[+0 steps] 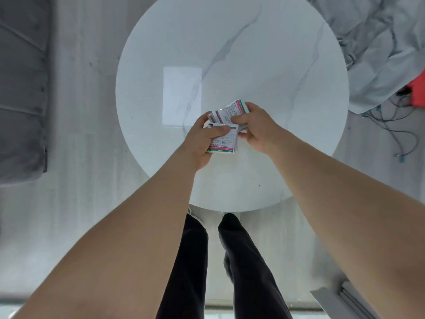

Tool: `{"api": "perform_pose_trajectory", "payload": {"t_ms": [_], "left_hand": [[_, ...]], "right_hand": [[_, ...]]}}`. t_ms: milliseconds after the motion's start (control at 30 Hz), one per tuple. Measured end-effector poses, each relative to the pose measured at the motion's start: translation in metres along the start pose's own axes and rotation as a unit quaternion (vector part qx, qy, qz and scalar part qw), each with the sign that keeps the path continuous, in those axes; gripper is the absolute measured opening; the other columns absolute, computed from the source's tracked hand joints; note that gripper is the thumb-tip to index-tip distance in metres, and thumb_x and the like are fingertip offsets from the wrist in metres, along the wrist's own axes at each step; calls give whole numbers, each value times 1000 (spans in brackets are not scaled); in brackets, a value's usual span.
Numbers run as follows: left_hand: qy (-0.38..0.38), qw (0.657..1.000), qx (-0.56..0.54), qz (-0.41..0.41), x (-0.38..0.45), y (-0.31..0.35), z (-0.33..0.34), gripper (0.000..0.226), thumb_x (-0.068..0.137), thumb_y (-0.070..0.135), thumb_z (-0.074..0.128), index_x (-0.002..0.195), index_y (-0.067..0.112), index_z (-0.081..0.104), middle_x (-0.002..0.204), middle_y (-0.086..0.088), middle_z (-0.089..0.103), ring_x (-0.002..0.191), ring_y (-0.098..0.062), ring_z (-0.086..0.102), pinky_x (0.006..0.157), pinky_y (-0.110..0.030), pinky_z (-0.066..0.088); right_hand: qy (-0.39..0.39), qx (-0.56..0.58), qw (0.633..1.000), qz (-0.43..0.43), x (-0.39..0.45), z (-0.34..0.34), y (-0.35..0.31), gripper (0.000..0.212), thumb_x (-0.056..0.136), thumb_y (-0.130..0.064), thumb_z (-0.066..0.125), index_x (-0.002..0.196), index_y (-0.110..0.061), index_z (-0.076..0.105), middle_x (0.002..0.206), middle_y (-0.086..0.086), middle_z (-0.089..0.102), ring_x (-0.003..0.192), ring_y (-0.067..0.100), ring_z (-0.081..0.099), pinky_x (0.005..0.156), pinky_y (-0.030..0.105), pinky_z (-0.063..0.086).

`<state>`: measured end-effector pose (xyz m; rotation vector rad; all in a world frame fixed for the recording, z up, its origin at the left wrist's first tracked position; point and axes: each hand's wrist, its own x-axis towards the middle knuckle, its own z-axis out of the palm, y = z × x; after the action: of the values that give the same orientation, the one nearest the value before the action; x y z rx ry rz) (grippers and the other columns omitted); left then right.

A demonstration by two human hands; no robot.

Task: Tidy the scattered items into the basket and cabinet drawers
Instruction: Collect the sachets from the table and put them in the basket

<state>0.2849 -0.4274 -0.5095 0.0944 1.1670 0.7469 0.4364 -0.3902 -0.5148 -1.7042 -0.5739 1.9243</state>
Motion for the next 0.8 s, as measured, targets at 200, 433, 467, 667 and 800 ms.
{"api": "perform_pose_trajectory", "payload": {"t_ms": [200,433,467,667,800], "left_hand": [[25,997,14,67,-70,42,-30,69,80,-14,67,137,18,45,118,-18,66,89,-33,70,75,-38,59],[62,987,-67,134,-181,59,-129,63,82,-14,66,136,15,49,119,-19,66,103,-36,68,91,-46,56],[63,984,-81,144,-197,59,-146,64,82,-14,66,137,14,49,122,-20,65,105,-37,67,91,-46,56],[164,954,-158,196,-307,38,-267,66,82,-15,65,138,14,49,115,-19,67,101,-37,68,91,-46,56],[246,918,-196,239,-385,15,-348,65,83,-16,64,139,13,47,102,-13,68,88,-33,70,86,-43,58]], "right_hand": [[-67,-138,987,42,-35,75,-24,34,88,1,55,118,-12,60,108,14,72,90,29,69,79,39,57],[-185,-151,970,52,-94,208,-20,34,83,8,49,106,-14,63,98,15,71,90,30,66,86,45,54],[-200,-128,970,58,-102,229,-14,38,83,9,47,106,-20,59,96,12,70,87,30,66,81,43,53],[-312,-229,920,58,-162,369,57,29,90,4,52,109,-15,64,100,12,71,88,27,67,78,37,55],[-318,-273,908,29,-216,467,130,27,90,6,56,107,-14,63,100,12,71,84,27,69,75,38,57]]}}
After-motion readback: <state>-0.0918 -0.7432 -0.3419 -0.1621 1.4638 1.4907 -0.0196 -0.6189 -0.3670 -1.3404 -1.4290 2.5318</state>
